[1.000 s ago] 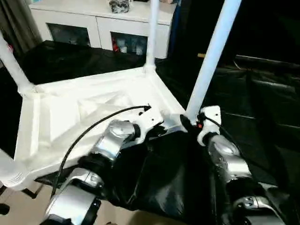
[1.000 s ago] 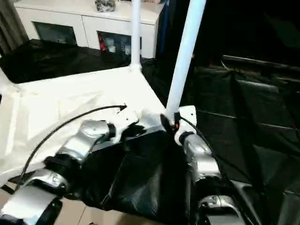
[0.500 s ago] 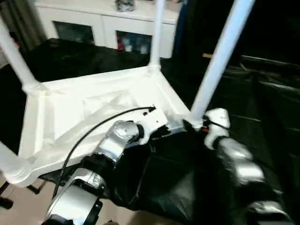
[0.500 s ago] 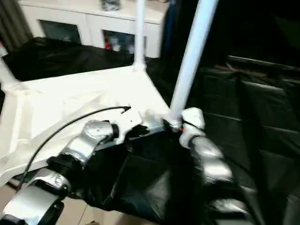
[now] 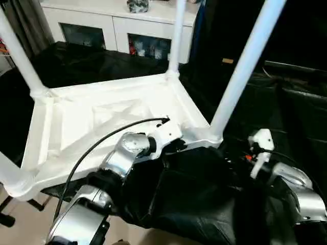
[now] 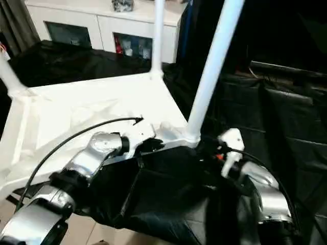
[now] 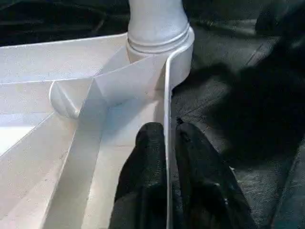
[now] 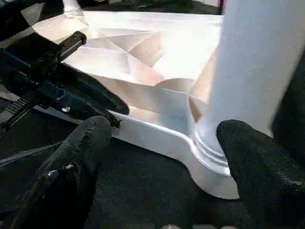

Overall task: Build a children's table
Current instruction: Rotate leg to tighten

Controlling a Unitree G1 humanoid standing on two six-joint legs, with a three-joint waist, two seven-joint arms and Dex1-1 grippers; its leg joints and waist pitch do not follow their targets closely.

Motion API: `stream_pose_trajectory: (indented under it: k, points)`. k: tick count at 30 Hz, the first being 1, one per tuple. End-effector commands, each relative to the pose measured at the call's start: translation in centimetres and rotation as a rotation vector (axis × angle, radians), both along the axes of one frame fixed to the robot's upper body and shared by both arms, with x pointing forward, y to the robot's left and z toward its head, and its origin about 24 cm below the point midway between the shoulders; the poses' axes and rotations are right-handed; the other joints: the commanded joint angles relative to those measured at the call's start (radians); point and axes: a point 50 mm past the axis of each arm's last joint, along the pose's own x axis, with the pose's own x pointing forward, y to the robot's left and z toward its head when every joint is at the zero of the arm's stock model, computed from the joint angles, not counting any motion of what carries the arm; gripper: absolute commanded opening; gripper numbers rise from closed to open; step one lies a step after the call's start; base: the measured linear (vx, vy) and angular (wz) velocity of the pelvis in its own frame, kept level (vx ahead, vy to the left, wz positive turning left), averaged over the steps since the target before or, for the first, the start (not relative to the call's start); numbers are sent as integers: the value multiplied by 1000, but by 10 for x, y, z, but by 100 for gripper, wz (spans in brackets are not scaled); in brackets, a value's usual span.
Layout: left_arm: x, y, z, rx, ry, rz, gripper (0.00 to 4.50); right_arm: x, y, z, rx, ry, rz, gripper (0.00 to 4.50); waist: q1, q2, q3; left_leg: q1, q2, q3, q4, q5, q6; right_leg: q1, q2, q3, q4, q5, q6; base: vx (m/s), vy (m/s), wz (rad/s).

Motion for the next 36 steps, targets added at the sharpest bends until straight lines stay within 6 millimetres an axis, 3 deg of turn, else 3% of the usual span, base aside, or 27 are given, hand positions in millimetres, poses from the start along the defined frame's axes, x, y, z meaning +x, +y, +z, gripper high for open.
stream_pose_trajectory:
  k: [1,4,7,8,9,10,11,14,18,20,21,22,23,25,26,29,31,36]
  points:
    - [-1,0,6,-36,11,-24,92,3,8,4,5,-9,24,406,3,-12,-58,-4,27,-4,-57,-163,87,53,-64,39,-64,-158,-204,0,0,0]
    - [-1,12,13,-51,30,-26,110,6,18,5,18,-8,40,406,0,-17,-59,-3,27,-3,-56,-142,95,54,-64,40,-57,-111,-225,0,0,0]
    - [-4,24,15,-43,64,-33,138,6,22,6,30,-5,57,406,1,-13,-55,-1,26,-1,-56,-142,91,52,-63,41,-57,-119,-227,0,0,0]
    - [-4,27,16,-42,67,-23,145,6,22,6,27,-4,58,406,2,-38,-54,-3,26,0,-56,-149,91,54,-63,39,-60,-141,-217,0,0,0]
    - [-4,30,17,-41,63,-5,151,6,21,5,19,-4,53,406,8,-22,-52,-1,28,-3,-60,-159,80,53,-69,40,-59,-179,-209,0,0,0]
    - [-4,31,17,-40,61,3,165,6,20,4,14,-4,46,406,7,-25,-52,-1,29,-2,-59,-164,76,51,-69,41,-62,-189,-205,0,0,0]
    - [-4,32,17,-40,61,11,176,6,18,3,6,-2,31,406,8,-22,-52,0,29,-3,-61,-167,70,50,-68,41,-61,-194,-203,0,0,0]
    - [-4,25,14,-37,79,40,196,9,1,-2,-48,10,-65,406,13,-26,-52,6,29,-1,-58,-161,48,47,-64,42,-57,-143,-213,0,0,0]
    - [-3,14,13,-36,91,54,231,7,-11,-1,-66,11,-105,406,27,-27,-52,5,27,2,-53,-145,62,52,-65,45,-55,-105,-213,0,0,0]
    - [1,4,12,-27,89,92,242,3,-23,1,-89,11,-154,406,32,-19,-53,5,26,1,-52,-141,63,53,-63,45,-54,-90,-213,0,0,0]
    - [1,3,12,-27,90,93,257,3,-24,1,-92,12,-160,406,34,-22,-53,4,24,1,-51,-142,65,55,-63,44,-56,-90,-209,0,0,0]
    - [2,0,11,-26,94,93,257,2,-28,0,-102,15,-180,406,33,-25,-53,2,23,1,-52,-139,65,57,-63,44,-57,-94,-205,0,0,0]
    - [3,-3,10,-16,97,90,257,2,-32,-1,-121,19,-212,406,35,-17,-53,3,23,0,-52,-141,62,56,-63,44,-56,-99,-204,0,0,0]
    - [5,-5,10,-7,96,91,257,2,-36,-1,-138,19,-238,406,30,-22,-56,1,20,-2,-50,-136,60,61,-61,42,-56,-90,-196,0,0,0]
    - [6,-7,10,-7,91,93,257,2,-37,-1,-139,16,-246,406,26,-16,-56,-4,18,-3,-50,-134,61,64,-62,41,-55,-96,-195,0,0,0]
    - [11,-11,13,-2,69,104,257,0,-39,2,-130,5,-258,406,22,-21,-56,-2,18,-2,-48,-142,69,63,-61,41,-59,-107,-197,0,0,0]
    - [14,-14,15,7,53,113,257,-1,-41,3,-128,1,-270,406,22,-17,-57,0,18,-2,-46,-141,77,62,-59,40,-60,-98,-202,0,0,0]
    - [18,-24,13,19,75,117,257,-5,-48,2,-146,7,-303,406,25,-17,-59,1,17,-2,-43,-130,85,62,-58,39,-58,-80,-209,0,0,0]
